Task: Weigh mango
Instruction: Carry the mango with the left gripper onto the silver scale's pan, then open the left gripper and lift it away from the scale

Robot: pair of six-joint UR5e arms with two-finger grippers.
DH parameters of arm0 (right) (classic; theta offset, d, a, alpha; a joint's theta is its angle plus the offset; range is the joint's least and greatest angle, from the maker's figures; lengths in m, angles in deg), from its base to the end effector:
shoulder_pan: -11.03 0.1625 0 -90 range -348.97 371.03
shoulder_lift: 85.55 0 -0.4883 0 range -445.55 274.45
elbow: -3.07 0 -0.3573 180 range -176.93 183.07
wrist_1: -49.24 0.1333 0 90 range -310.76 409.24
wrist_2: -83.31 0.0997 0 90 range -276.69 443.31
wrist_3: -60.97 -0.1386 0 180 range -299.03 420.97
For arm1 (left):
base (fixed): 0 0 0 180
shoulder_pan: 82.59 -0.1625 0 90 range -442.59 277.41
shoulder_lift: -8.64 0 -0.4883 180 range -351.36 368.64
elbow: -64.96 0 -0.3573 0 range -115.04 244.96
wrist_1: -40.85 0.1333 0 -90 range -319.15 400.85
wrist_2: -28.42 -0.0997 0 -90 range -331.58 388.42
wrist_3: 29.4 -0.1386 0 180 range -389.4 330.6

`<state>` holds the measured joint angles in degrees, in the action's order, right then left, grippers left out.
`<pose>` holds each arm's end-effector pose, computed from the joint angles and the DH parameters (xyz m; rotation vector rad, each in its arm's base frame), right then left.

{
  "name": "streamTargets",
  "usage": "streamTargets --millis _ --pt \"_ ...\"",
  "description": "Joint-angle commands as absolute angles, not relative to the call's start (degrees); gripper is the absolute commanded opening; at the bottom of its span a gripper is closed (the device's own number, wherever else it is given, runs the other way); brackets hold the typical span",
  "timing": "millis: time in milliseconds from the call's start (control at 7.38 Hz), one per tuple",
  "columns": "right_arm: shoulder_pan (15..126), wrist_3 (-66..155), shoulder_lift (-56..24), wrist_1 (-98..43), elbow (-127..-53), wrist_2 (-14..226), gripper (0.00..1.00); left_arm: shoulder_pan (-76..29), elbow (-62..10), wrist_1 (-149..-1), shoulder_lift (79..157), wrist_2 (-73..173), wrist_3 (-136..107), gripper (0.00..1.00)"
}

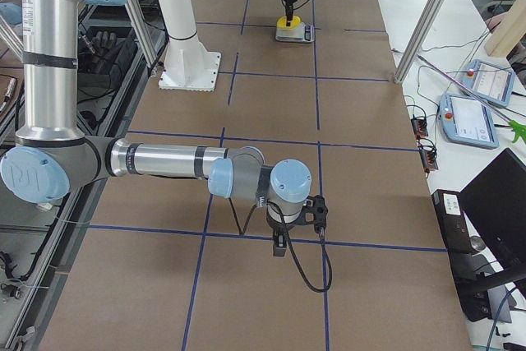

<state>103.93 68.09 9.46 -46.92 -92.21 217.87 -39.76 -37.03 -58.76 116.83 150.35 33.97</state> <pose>0.0564 -0.4014 0.7557 -0.0293 -0.7825 -0.0299 0.4089 -0.4609 0.4734 -0.0540 0.8589 -0.0716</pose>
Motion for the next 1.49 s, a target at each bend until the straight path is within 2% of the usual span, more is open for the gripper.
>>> streamTargets --millis 0,271,407,678,949,1356 --pt "103.9 68.1 9.5 -46.9 -92.2 217.9 1.0 -40.1 -34.6 -58.7 117.7 150.2 33.4 0.0" --pt "103.9 68.1 9.5 -46.9 -92.2 217.9 1.0 -40.1 -33.8 -58.8 118.3 150.2 33.0 0.0" --pt "103.9 68.1 9.5 -46.9 -92.2 217.9 1.0 -40.1 -34.3 -58.8 118.3 150.1 33.0 0.99" --pt "103.9 68.1 9.5 -46.9 -92.2 217.9 1.0 -35.7 -38.0 -57.9 117.6 150.3 27.8 1.0" --pt "103.9 68.1 9.5 -46.9 -92.2 217.9 1.0 -25.1 -42.8 -49.3 117.0 150.8 13.7 1.0" --pt "103.9 68.1 9.5 -46.9 -92.2 217.9 1.0 -7.2 -41.6 -48.4 105.9 155.7 -13.9 1.0"
